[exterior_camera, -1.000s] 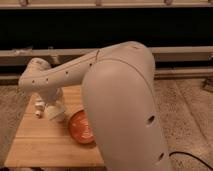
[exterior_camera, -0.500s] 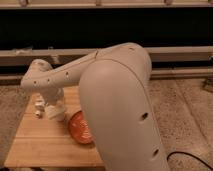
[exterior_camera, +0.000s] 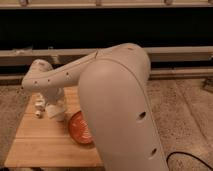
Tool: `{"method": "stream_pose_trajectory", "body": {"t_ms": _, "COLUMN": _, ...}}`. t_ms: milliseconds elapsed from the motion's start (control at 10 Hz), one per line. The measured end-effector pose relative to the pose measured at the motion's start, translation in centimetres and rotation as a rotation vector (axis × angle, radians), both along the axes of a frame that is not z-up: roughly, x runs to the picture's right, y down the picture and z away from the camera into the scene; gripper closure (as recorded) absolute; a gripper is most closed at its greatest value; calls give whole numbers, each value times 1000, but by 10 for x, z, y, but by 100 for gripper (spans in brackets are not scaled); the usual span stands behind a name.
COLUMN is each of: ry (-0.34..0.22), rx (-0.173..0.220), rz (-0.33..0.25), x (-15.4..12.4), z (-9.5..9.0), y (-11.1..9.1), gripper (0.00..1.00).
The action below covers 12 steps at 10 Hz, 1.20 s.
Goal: Place the white sponge in the ceramic cup
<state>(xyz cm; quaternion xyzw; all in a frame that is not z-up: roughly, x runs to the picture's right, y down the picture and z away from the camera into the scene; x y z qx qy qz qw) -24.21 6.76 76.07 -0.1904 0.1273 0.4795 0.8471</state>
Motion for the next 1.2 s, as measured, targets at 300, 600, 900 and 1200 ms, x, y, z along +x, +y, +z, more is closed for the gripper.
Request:
{"method": "stream_pose_trajectory", "body": {"t_ms": 300, "ry": 2, "rx": 3, "rz": 3, "x": 0, "z": 3, "y": 0, "gripper": 100}}
{"method": "stream_pose_trajectory", "body": {"t_ms": 600, "ry": 4, "rx": 4, "rz": 3, "x": 0, "z": 5, "y": 2, "gripper": 100}}
{"method": "stream_pose_trajectory", "body": {"t_ms": 900, "ry": 4, "rx": 6, "rz": 4, "x": 0, "z": 7, "y": 3, "gripper": 77}}
{"method": "stream_pose_trajectory", "body": {"t_ms": 1200, "ry": 5, "rx": 7, "rz": 4, "x": 0, "z": 9, "y": 3, "gripper": 49}}
